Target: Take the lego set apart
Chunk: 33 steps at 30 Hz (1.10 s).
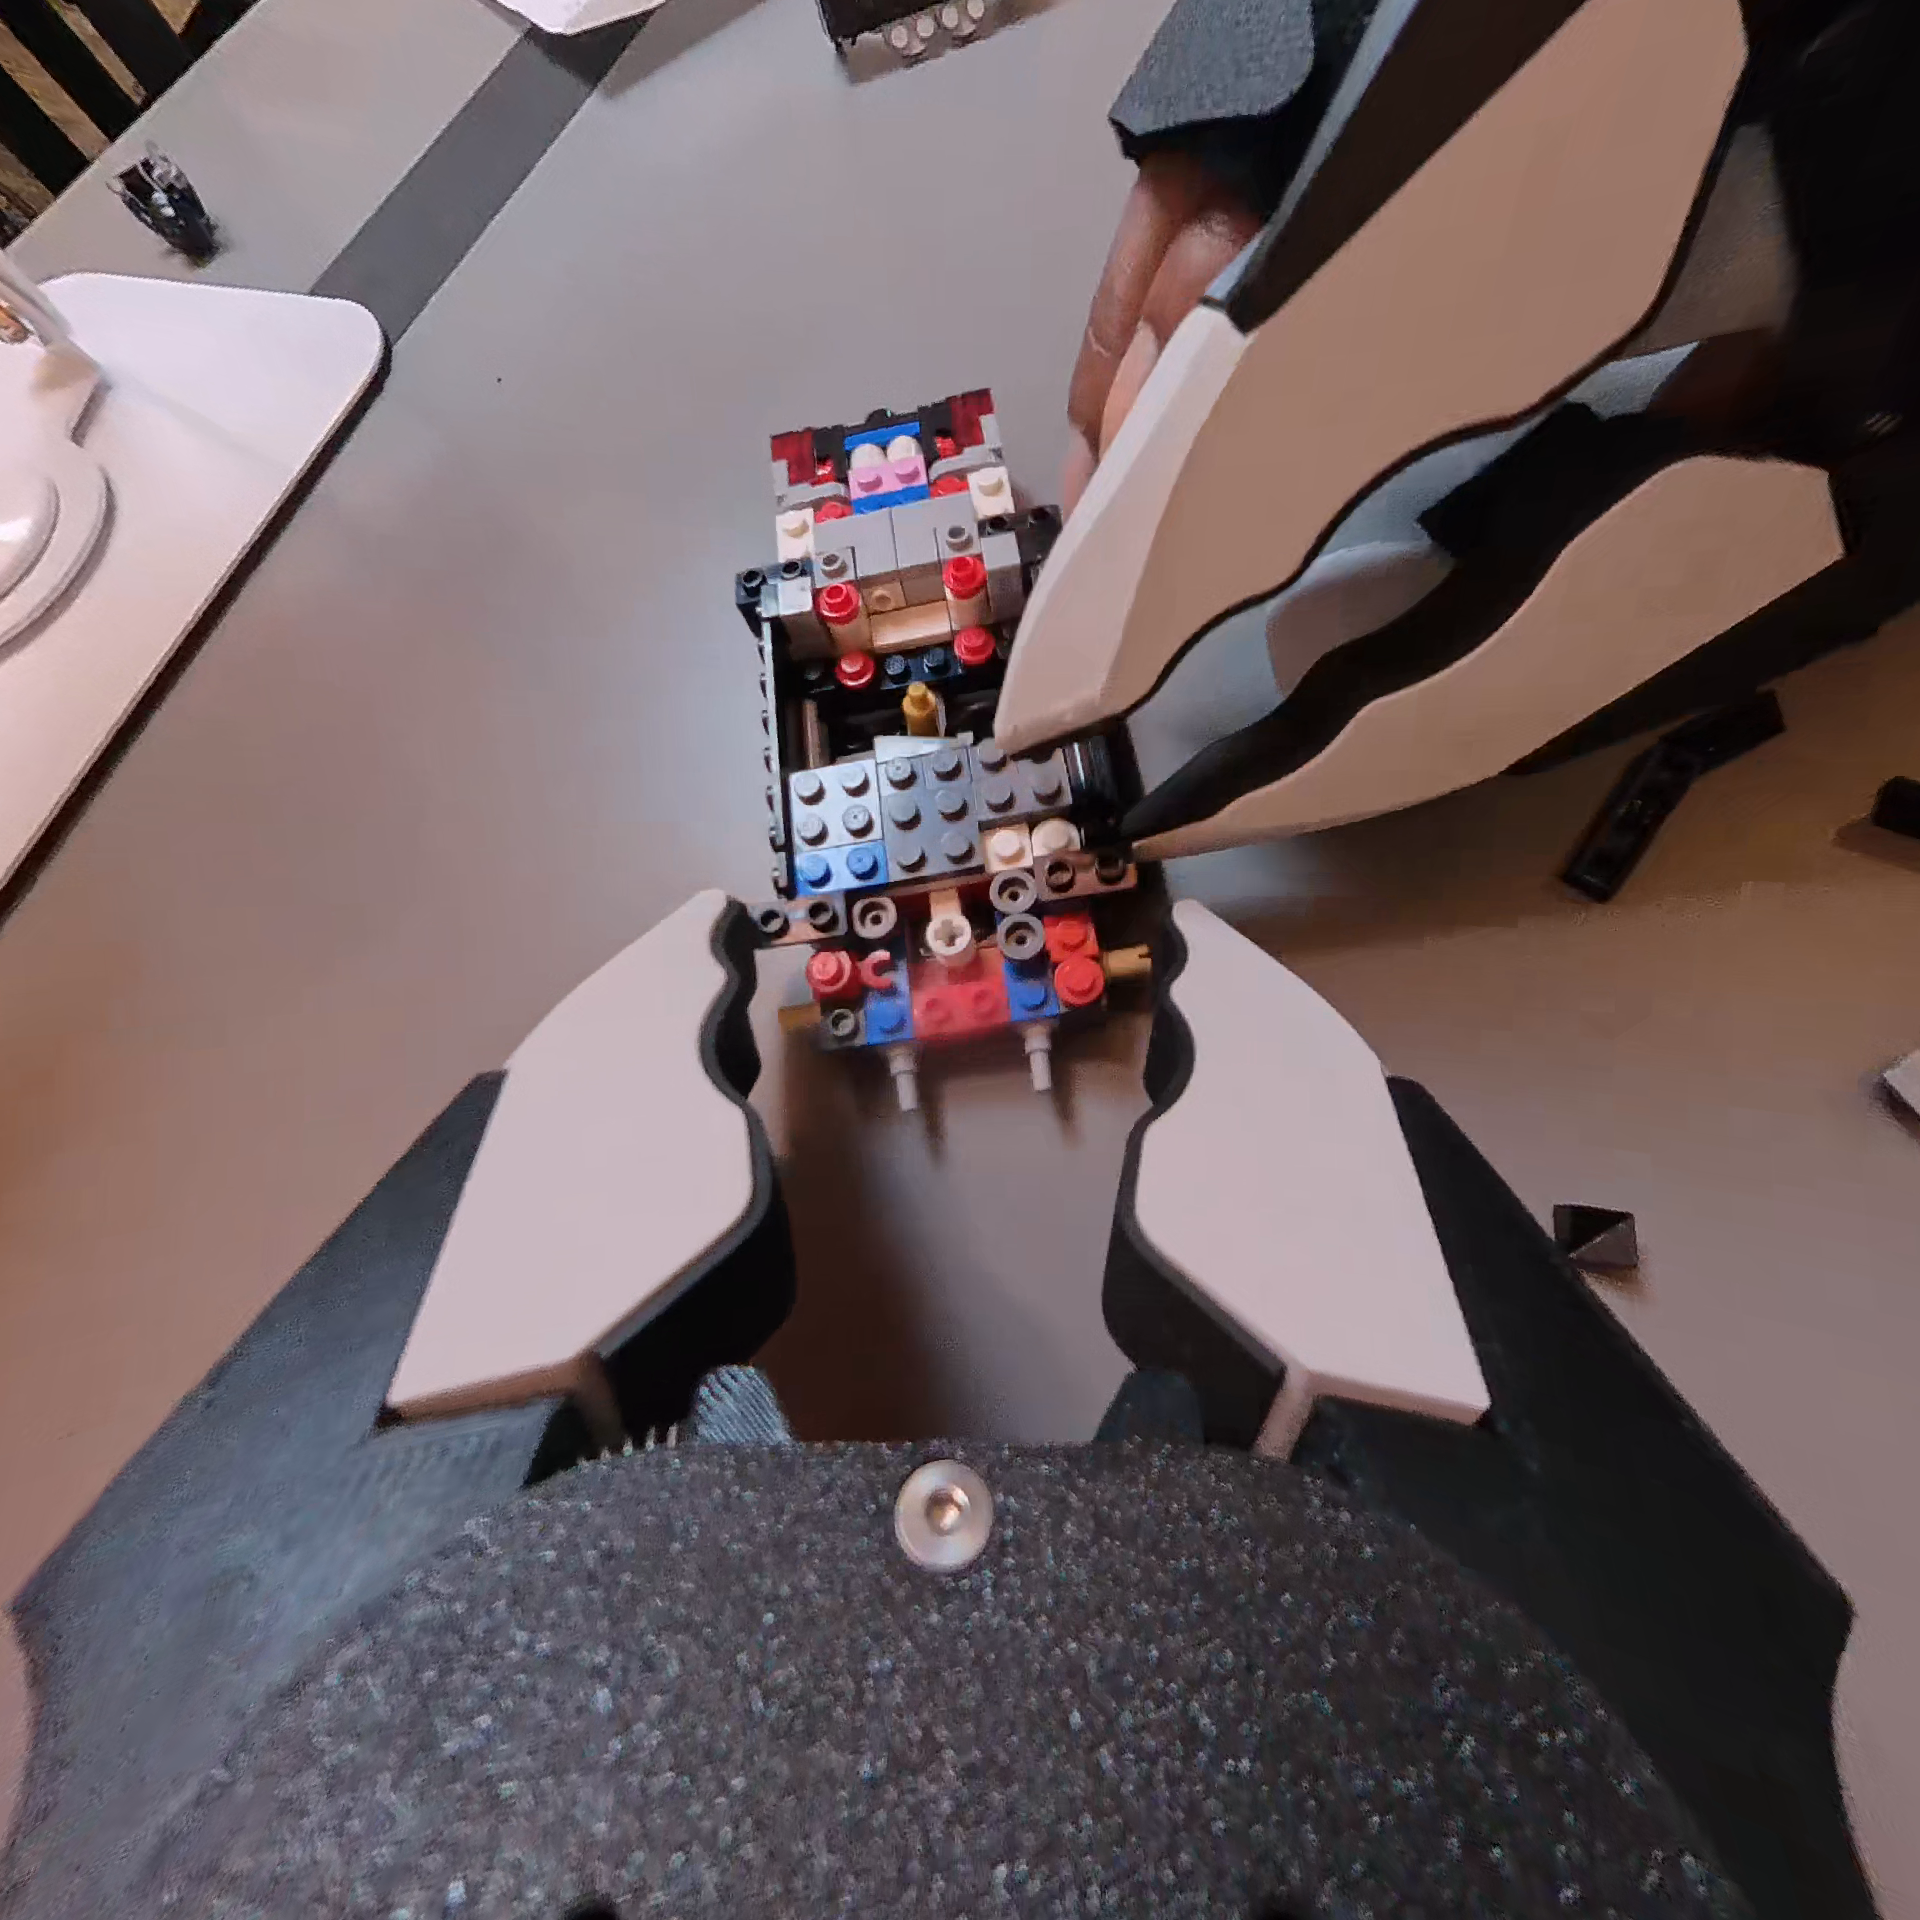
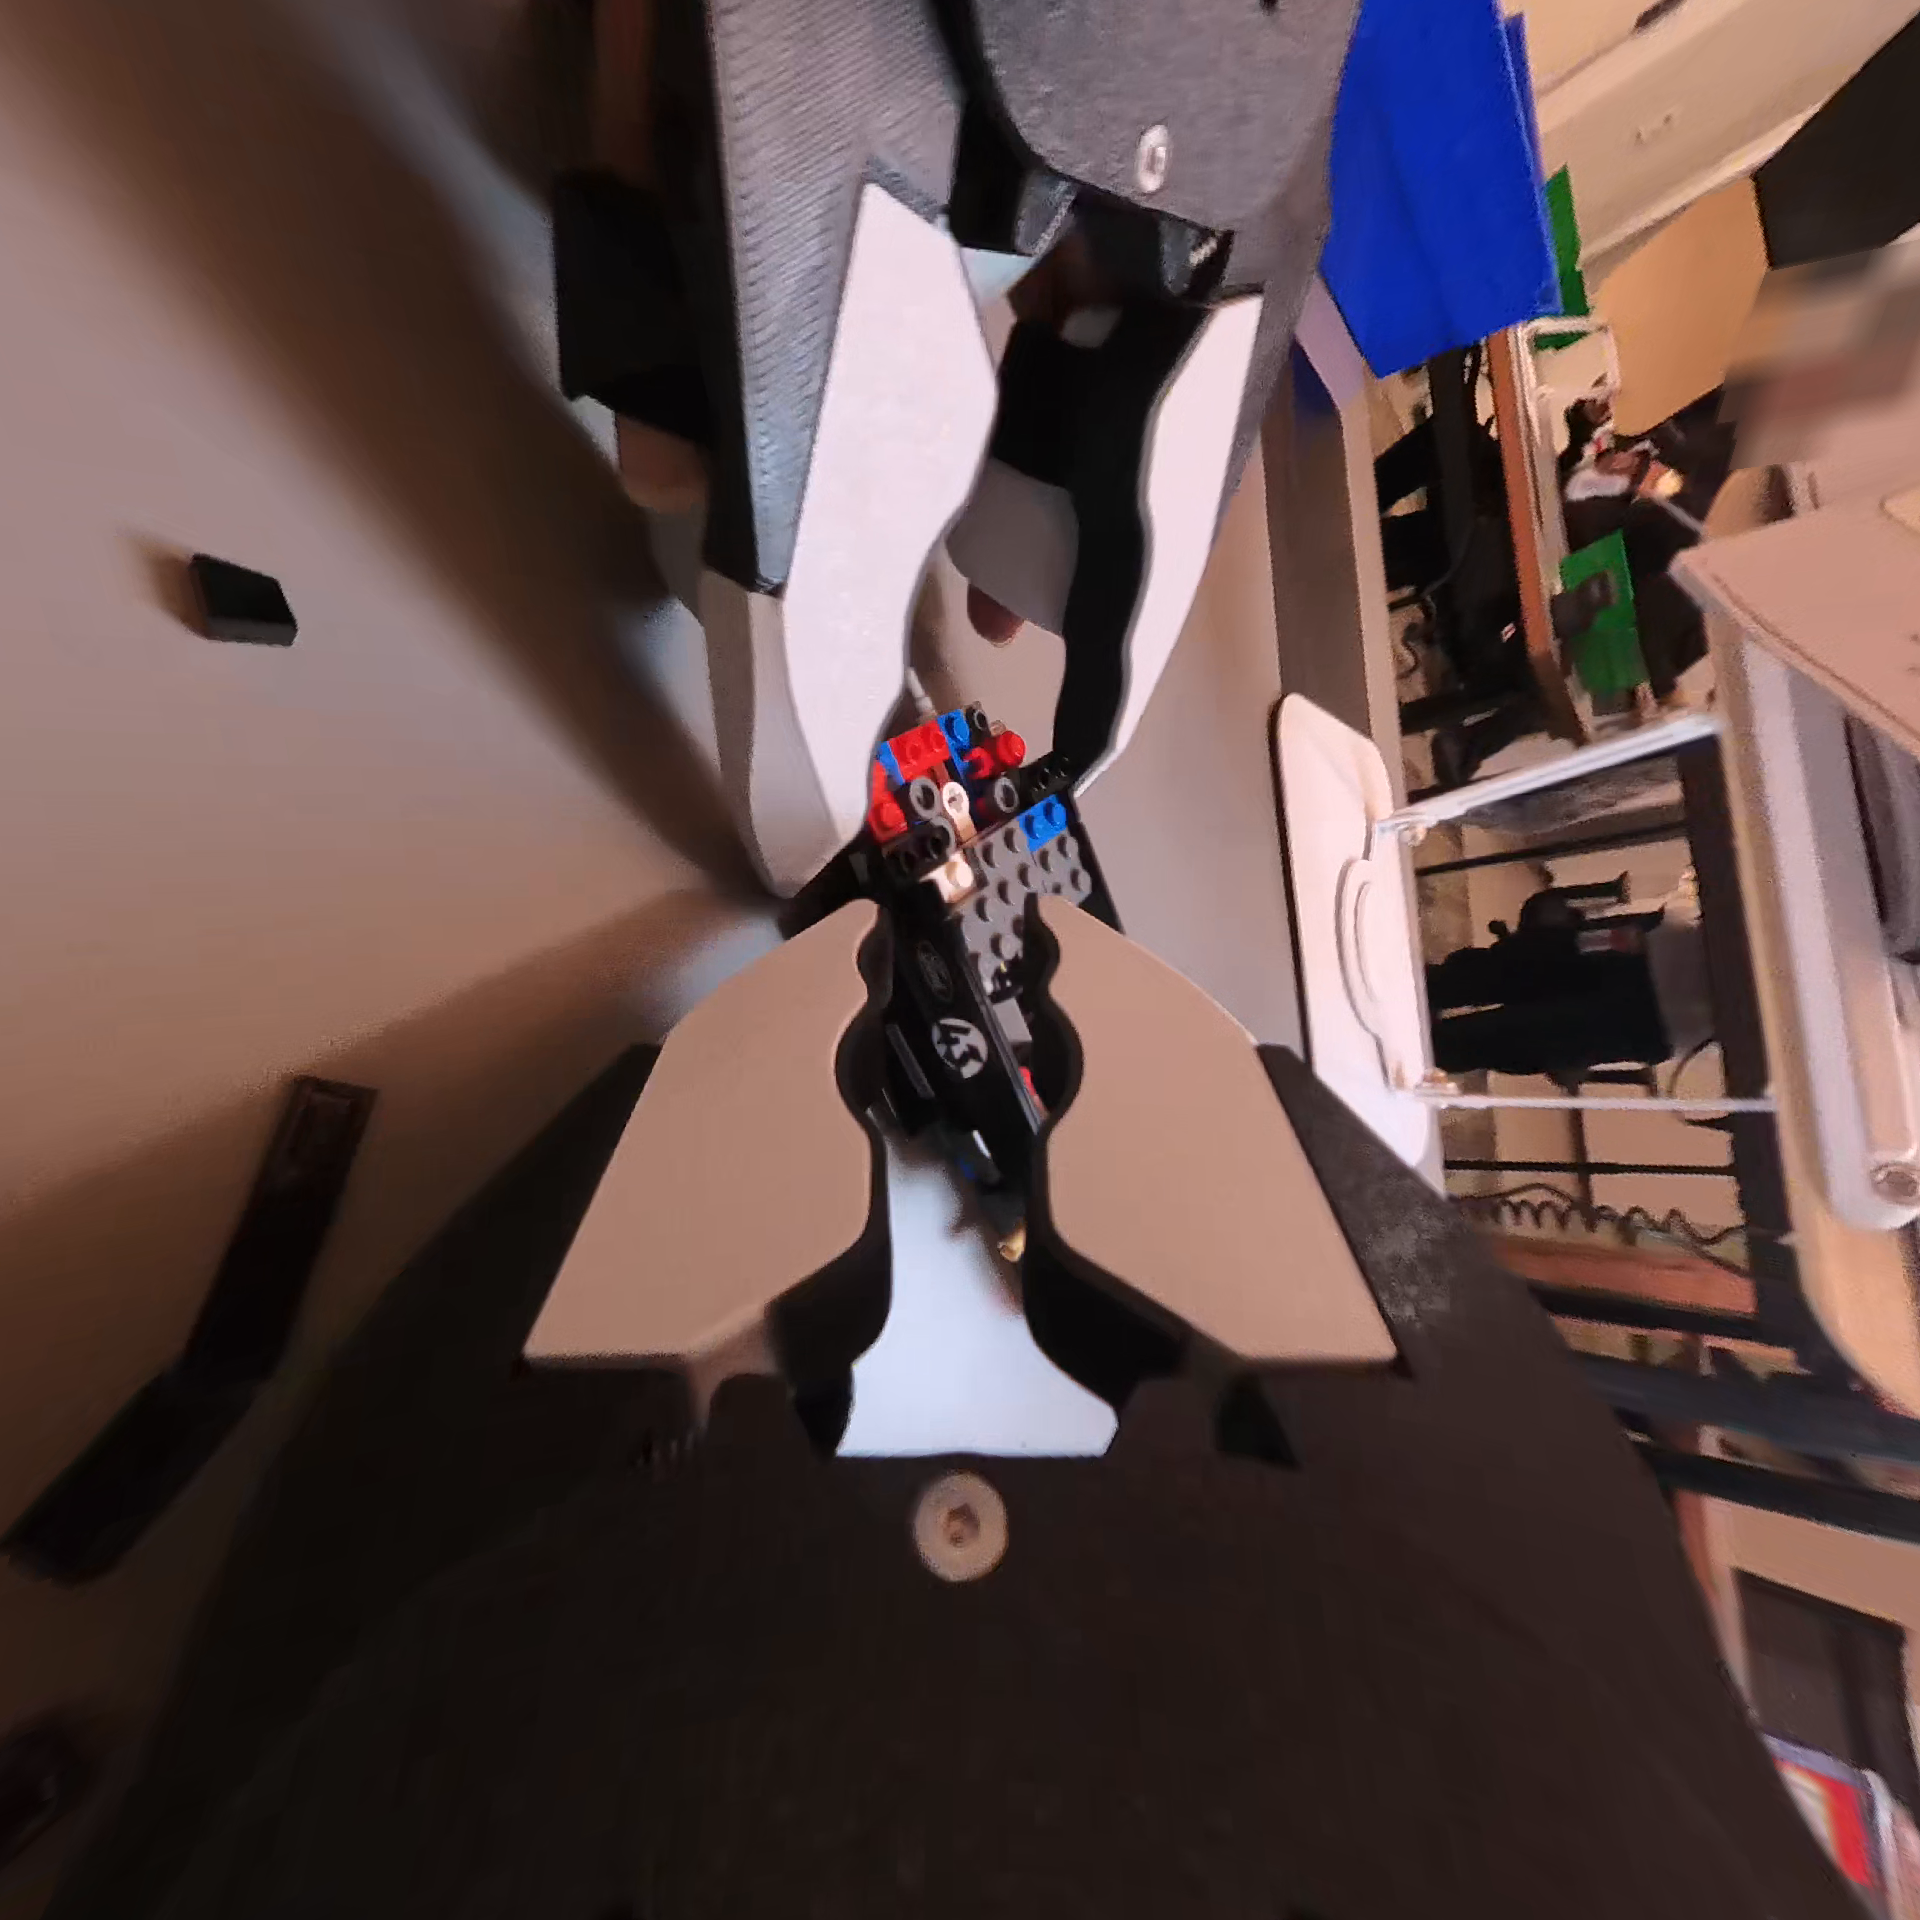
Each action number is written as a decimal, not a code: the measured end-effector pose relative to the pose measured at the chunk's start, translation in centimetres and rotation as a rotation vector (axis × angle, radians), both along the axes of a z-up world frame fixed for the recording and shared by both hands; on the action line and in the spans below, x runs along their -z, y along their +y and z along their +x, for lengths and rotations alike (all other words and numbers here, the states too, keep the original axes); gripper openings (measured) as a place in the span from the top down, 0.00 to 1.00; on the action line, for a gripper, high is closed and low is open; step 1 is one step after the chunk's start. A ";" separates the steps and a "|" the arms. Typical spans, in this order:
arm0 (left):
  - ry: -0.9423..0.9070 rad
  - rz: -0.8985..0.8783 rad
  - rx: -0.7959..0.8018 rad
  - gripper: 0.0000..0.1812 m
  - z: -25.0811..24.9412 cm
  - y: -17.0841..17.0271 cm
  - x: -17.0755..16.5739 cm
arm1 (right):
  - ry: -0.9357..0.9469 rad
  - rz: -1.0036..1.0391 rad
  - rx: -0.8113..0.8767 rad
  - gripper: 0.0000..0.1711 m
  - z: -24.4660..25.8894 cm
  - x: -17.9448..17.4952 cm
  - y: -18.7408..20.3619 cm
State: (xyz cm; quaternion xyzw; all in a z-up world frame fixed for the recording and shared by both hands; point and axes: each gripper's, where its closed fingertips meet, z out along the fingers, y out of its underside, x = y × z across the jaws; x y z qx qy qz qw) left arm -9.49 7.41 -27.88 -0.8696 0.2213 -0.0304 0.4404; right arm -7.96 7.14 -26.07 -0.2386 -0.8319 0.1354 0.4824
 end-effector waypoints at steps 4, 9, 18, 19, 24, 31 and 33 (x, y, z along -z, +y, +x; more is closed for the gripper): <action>-0.010 0.000 0.000 0.60 0.0 -0.1 0.0 | 0.013 0.097 -0.032 0.90 0.1 0.2 -0.3; -0.013 0.001 0.004 0.60 0.0 -0.4 0.0 | 0.003 0.151 -0.040 0.91 0.5 0.4 0.4; -0.010 -0.003 0.006 0.59 0.1 -0.5 0.0 | 0.041 0.178 -0.056 0.94 0.5 0.3 -0.3; -0.003 0.000 0.011 0.58 0.2 -0.5 0.0 | 0.031 0.123 -0.046 0.94 0.5 0.1 -0.5; 0.140 0.101 0.050 0.52 0.4 -0.7 -0.9 | 0.017 -0.255 0.000 0.94 0.5 -1.8 -1.2; 0.507 0.362 0.113 0.71 1.0 -0.4 -3.4 | -0.054 -0.597 0.013 0.94 1.2 -3.9 -1.7; 0.567 0.403 0.132 0.75 1.3 -0.5 -3.9 | -0.062 -0.607 0.010 0.94 1.4 -4.2 -2.1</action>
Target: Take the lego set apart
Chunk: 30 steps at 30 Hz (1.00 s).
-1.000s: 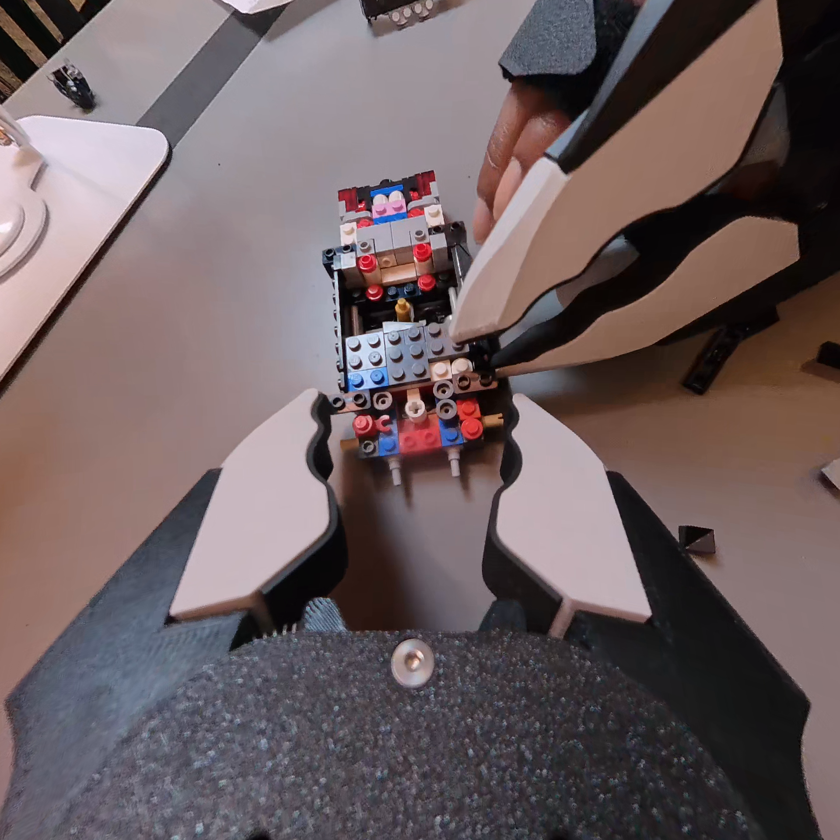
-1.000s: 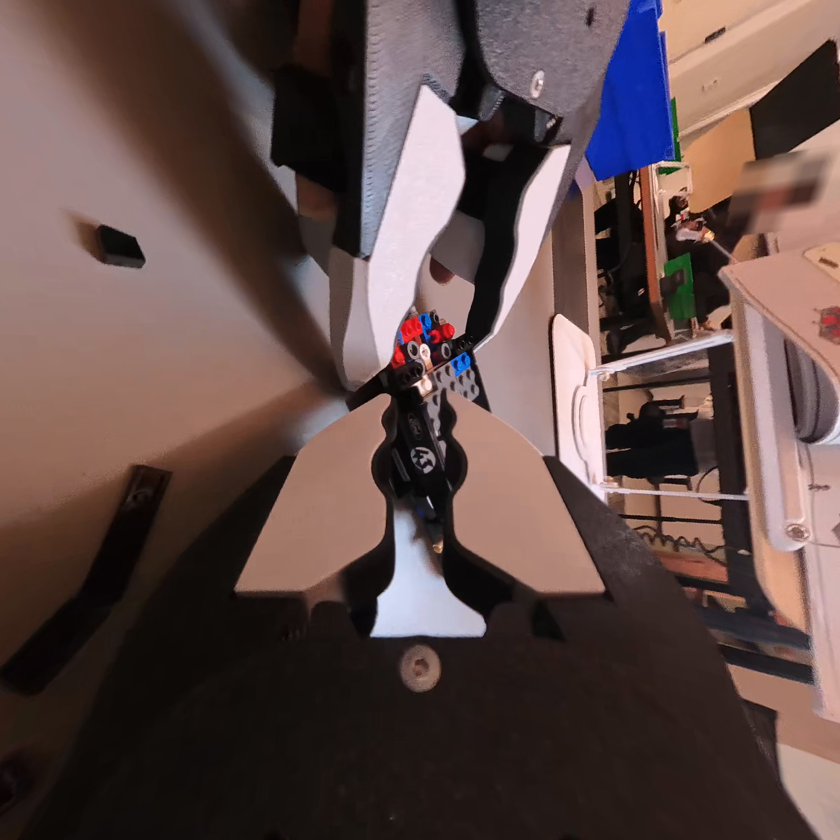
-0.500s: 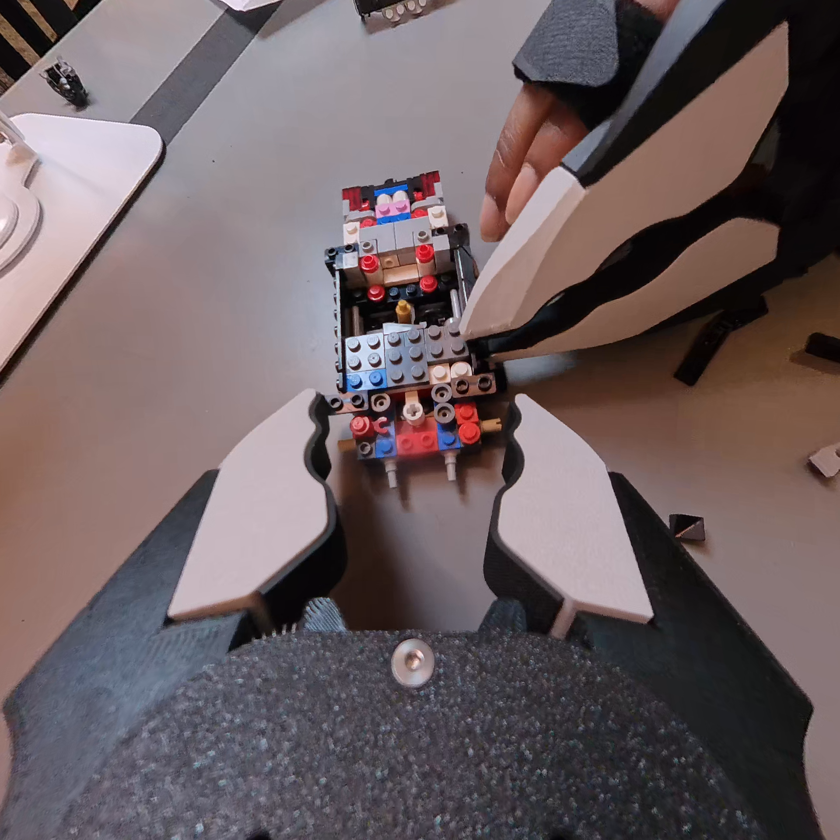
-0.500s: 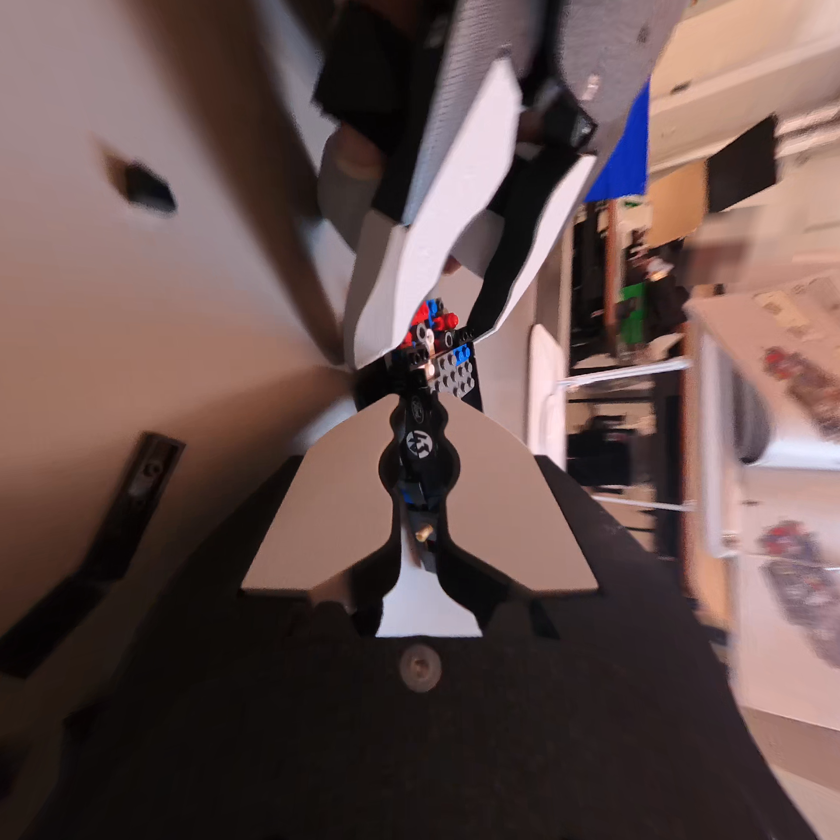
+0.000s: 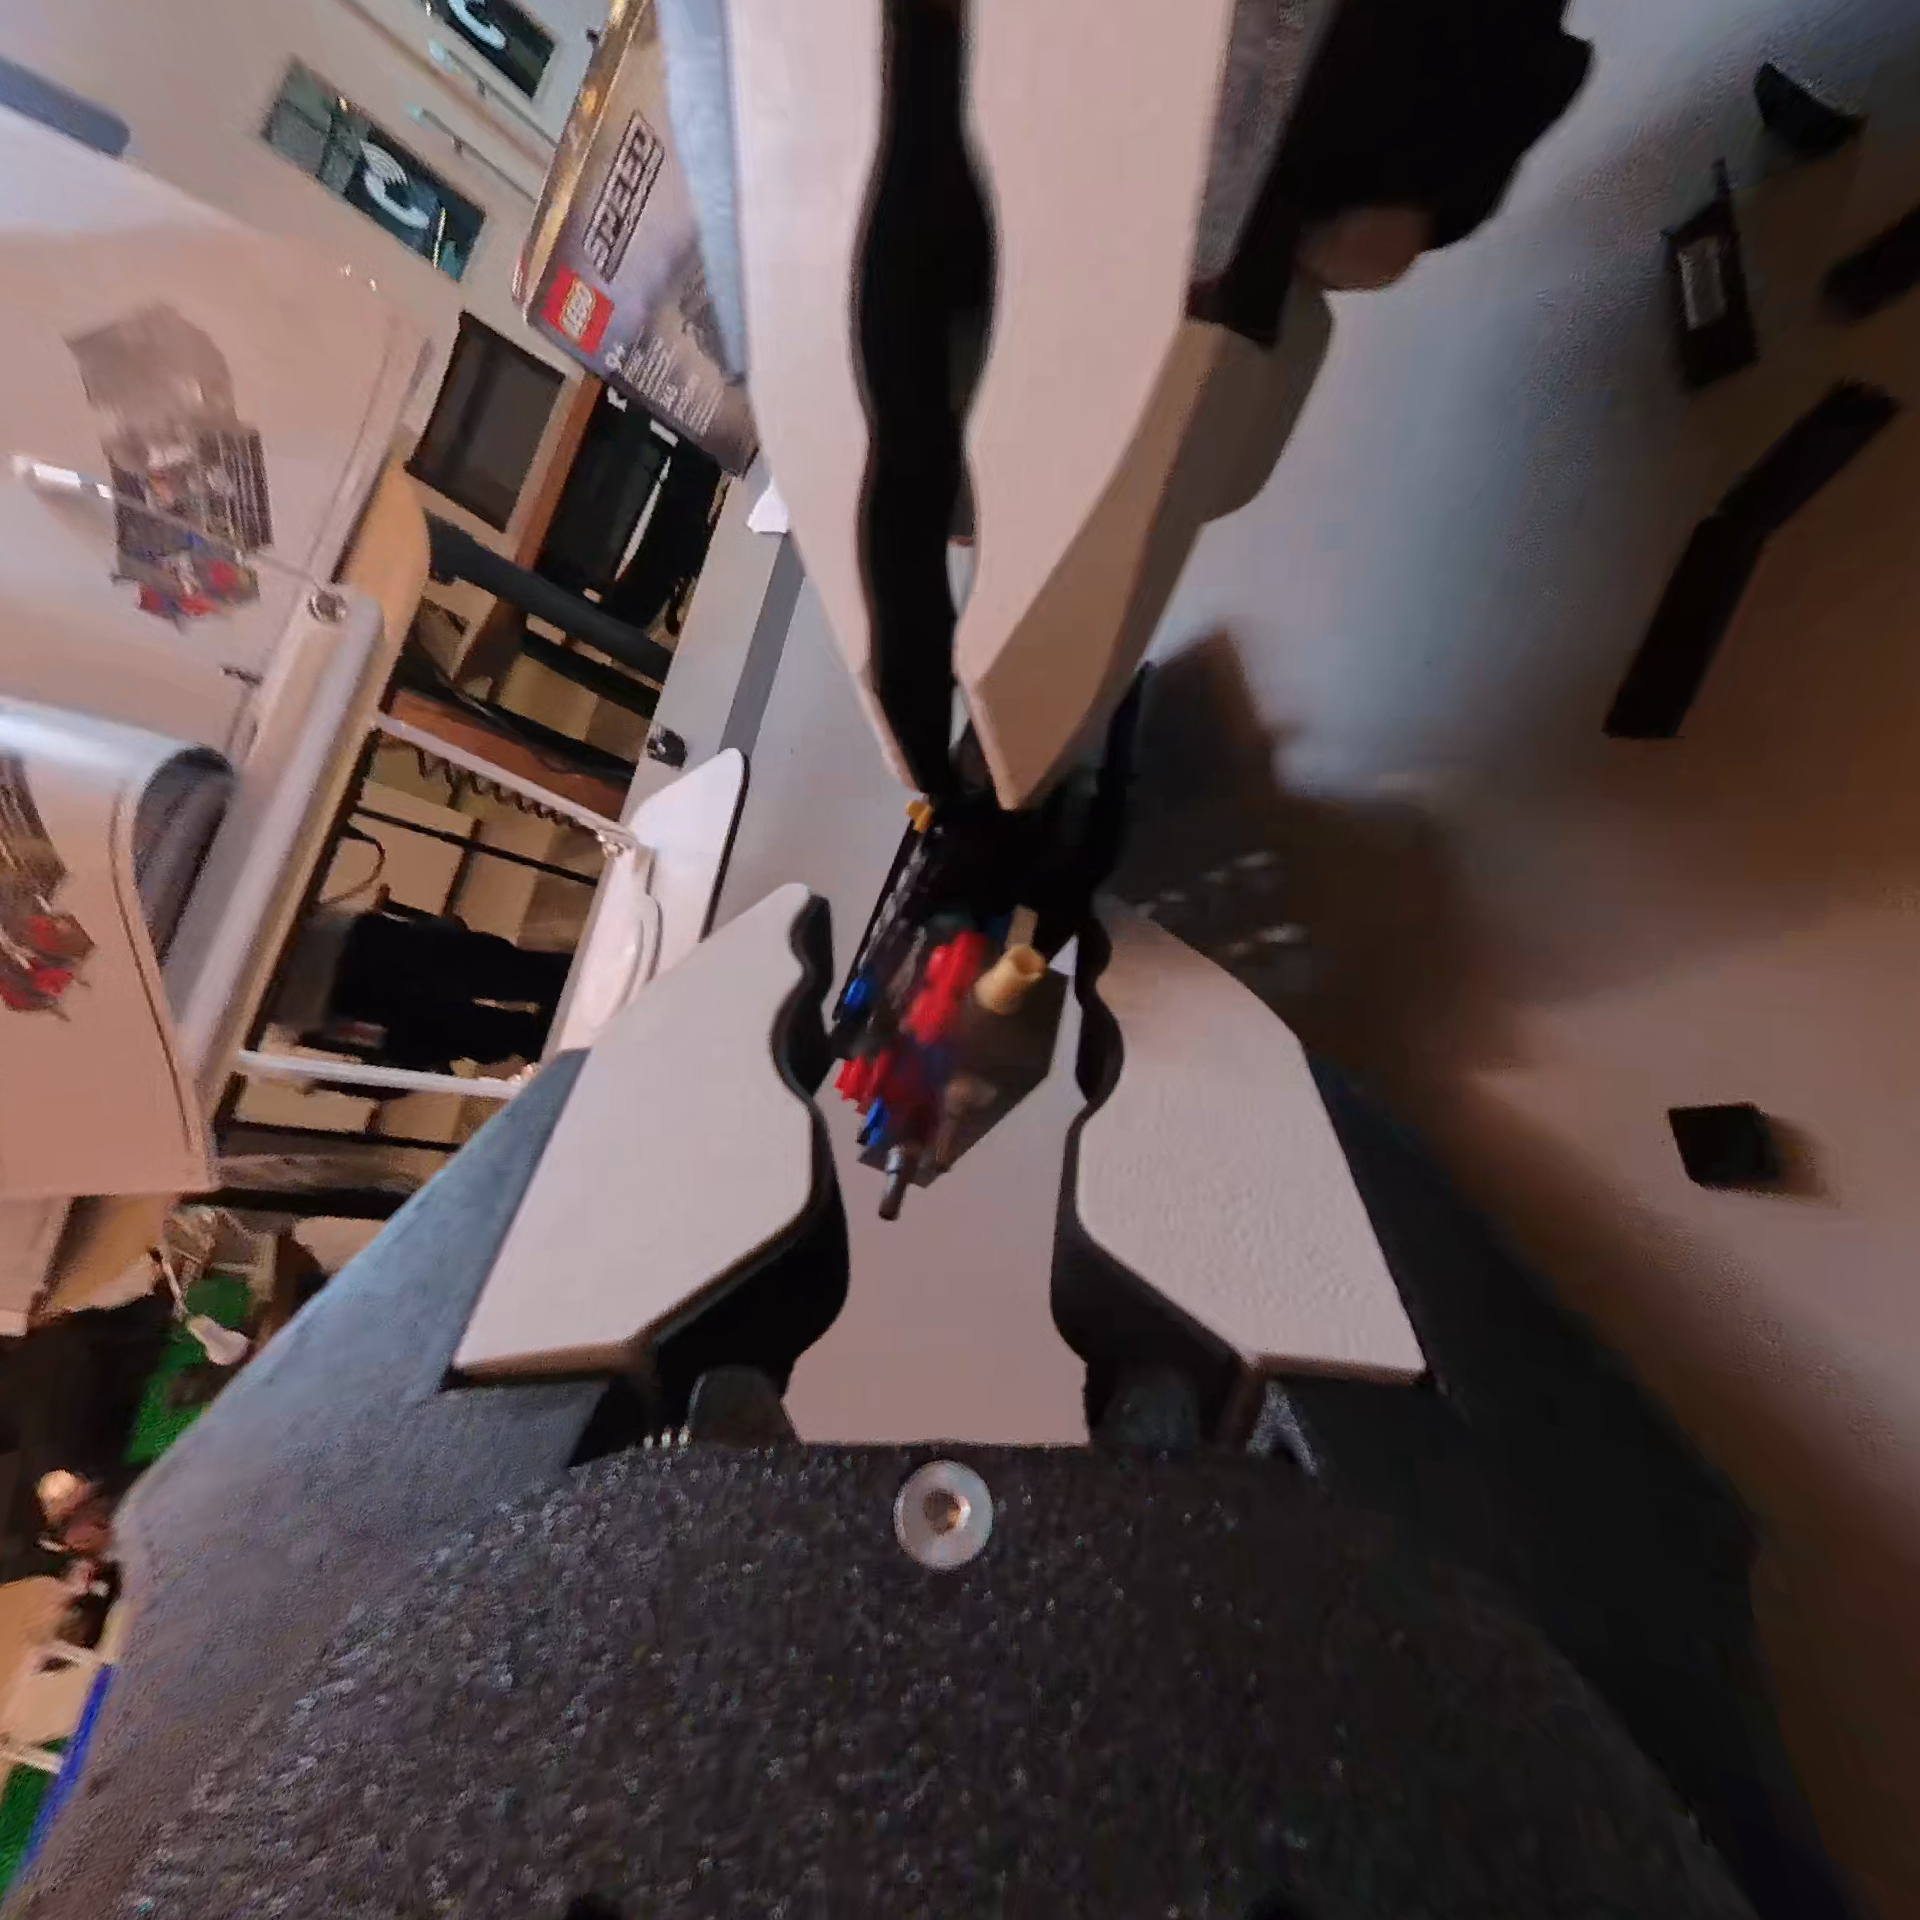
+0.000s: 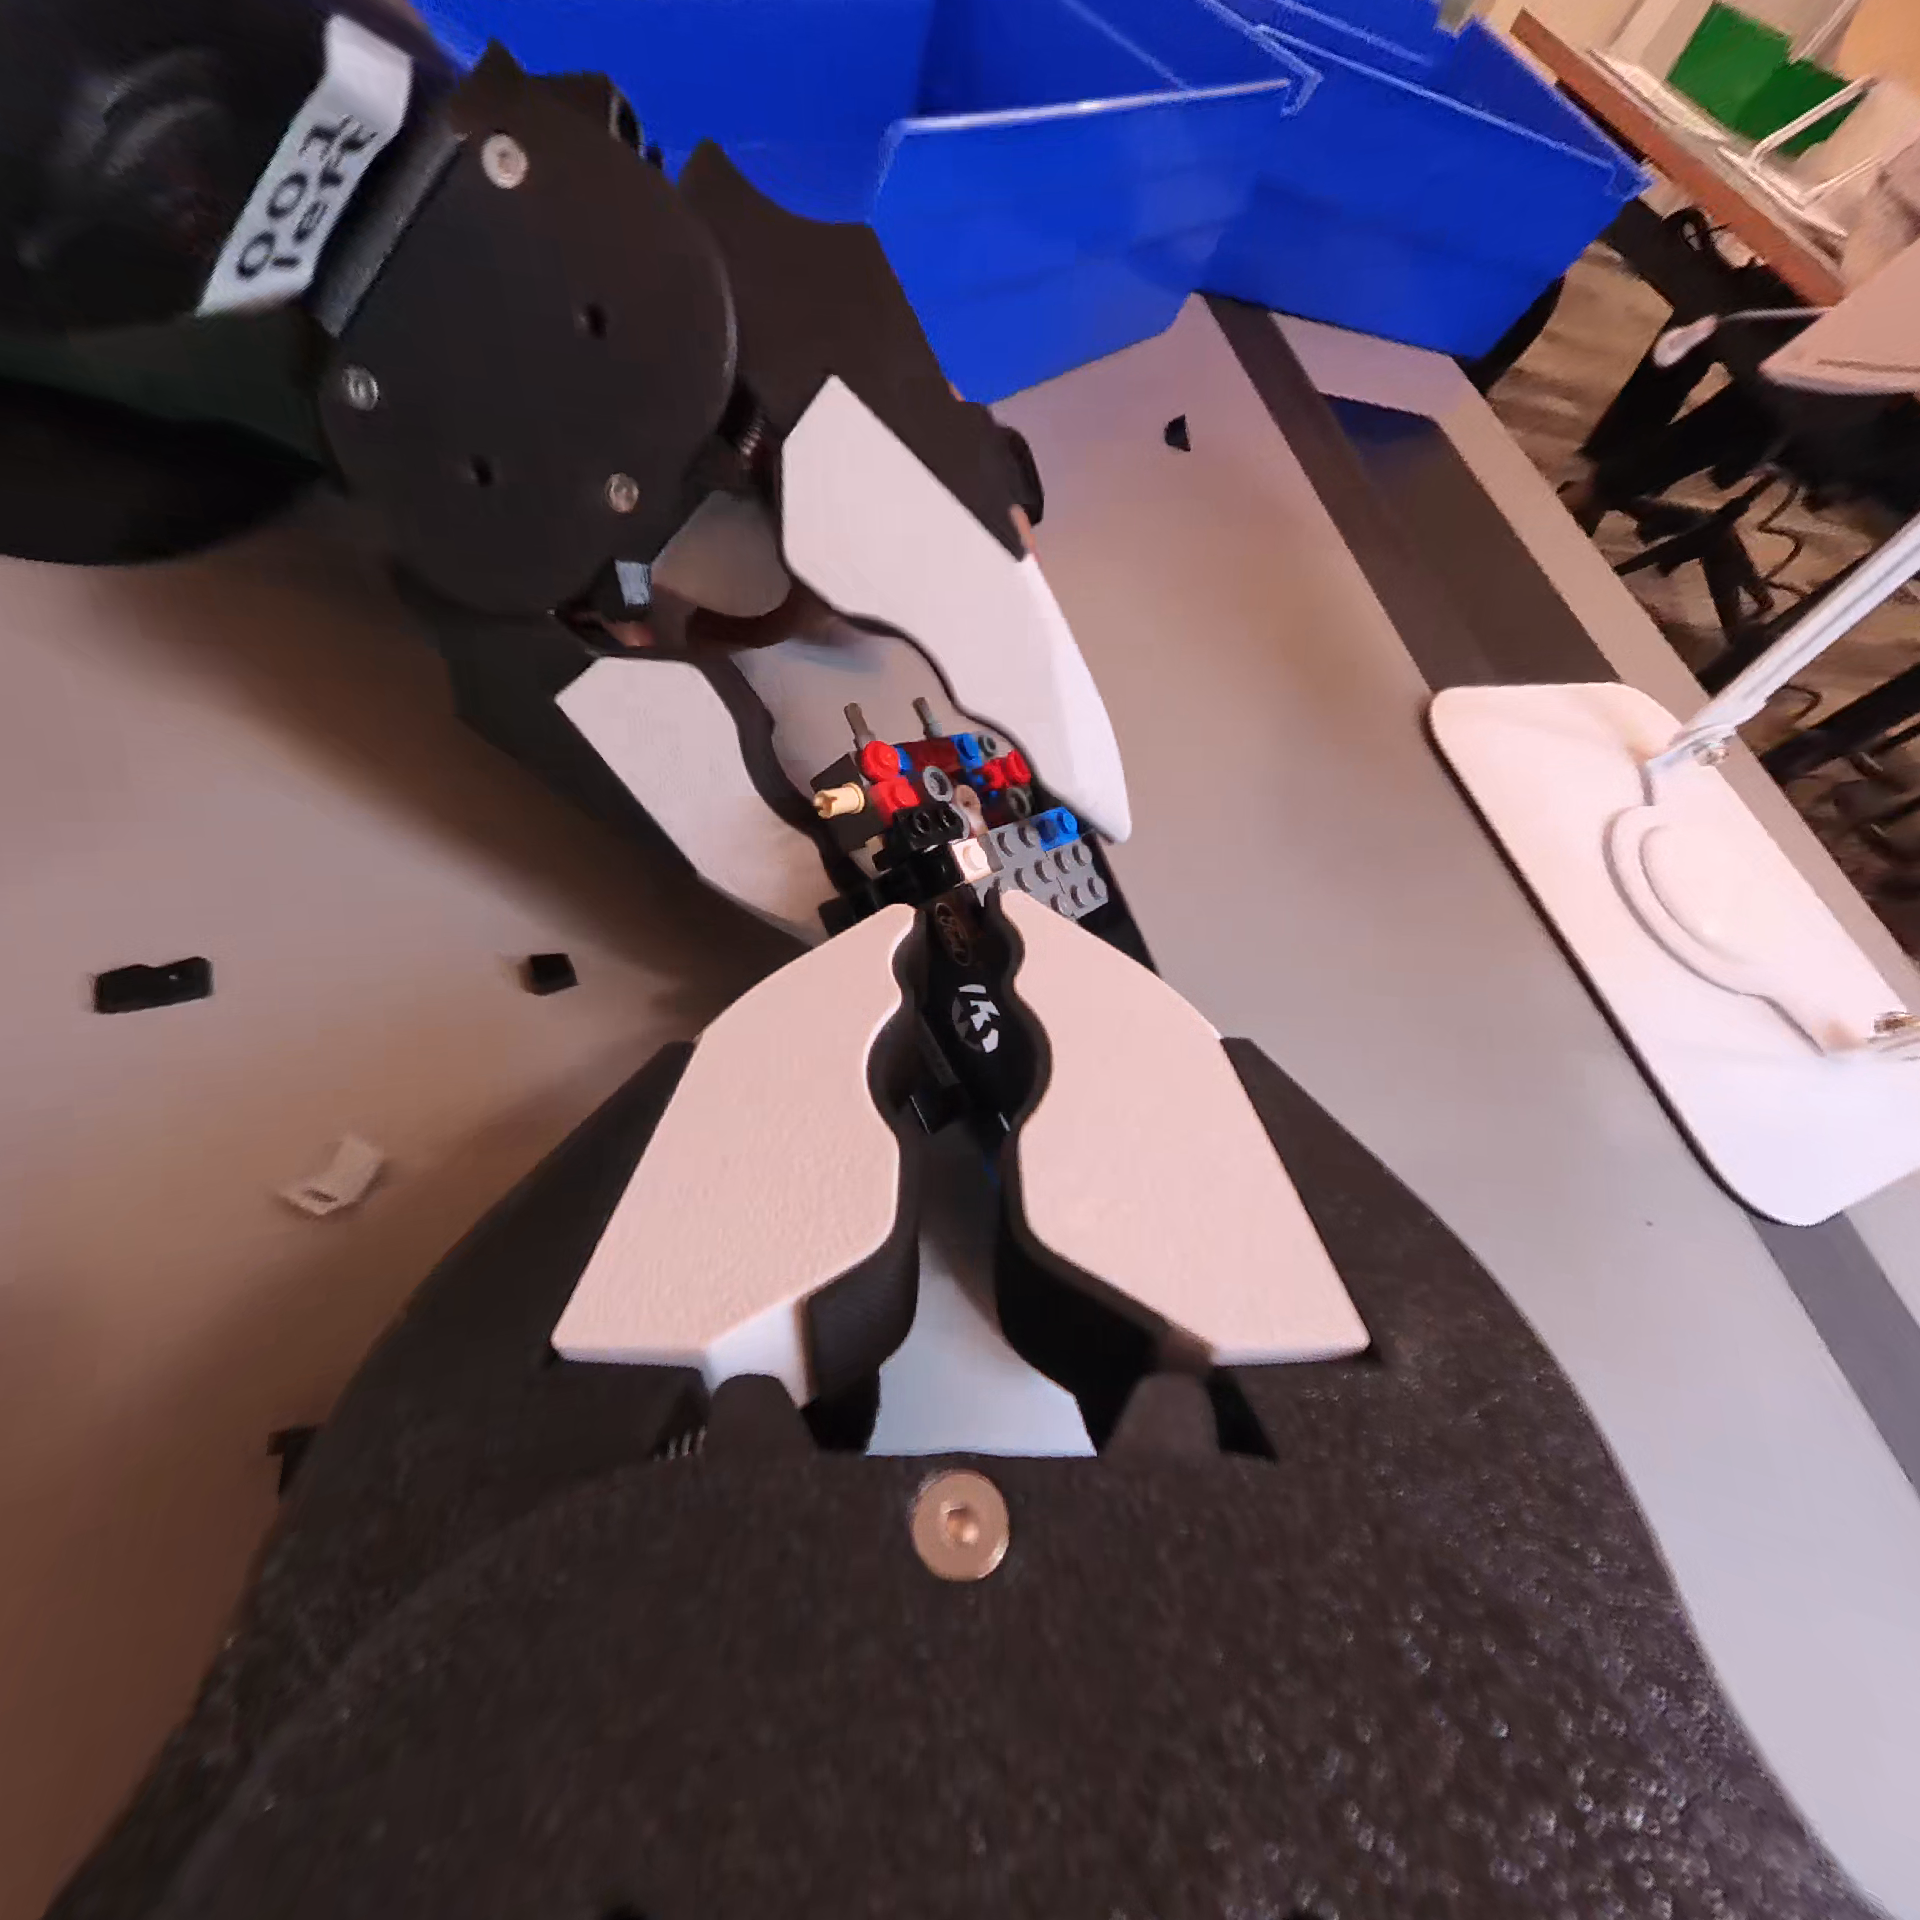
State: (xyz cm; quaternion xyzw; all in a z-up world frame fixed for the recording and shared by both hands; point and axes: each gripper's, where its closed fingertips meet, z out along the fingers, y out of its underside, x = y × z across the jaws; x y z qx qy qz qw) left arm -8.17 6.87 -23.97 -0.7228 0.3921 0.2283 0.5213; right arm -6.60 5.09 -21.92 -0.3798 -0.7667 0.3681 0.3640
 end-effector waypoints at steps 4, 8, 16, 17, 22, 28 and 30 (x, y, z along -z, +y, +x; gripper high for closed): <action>0.111 0.035 0.051 0.83 0.7 -0.6 -0.3 | -0.028 -0.078 -0.028 0.94 0.5 -0.4 -0.5; 0.089 0.025 0.082 0.84 1.3 -0.9 -0.4 | -0.053 -0.218 -0.068 0.94 1.0 -0.9 -0.5; -0.005 0.004 0.087 0.84 1.7 -1.2 -0.7 | 0.010 -0.294 -0.127 1.00 2.6 -3.2 -0.5; -0.010 0.008 0.075 0.84 1.4 -1.2 -0.8 | -0.008 -0.284 -0.168 1.00 3.2 -3.0 -1.1; -0.068 -0.017 0.057 0.84 0.5 -1.3 -0.4 | -0.106 -0.018 -0.208 0.94 4.9 0.3 -1.5; -0.098 -0.033 0.089 0.84 1.0 -1.5 -0.4 | 0.023 0.007 -0.138 0.92 3.4 -1.8 -0.7; -0.093 -0.030 0.105 0.84 1.4 -1.6 -0.5 | 0.043 0.074 -0.098 0.92 2.8 -2.0 0.2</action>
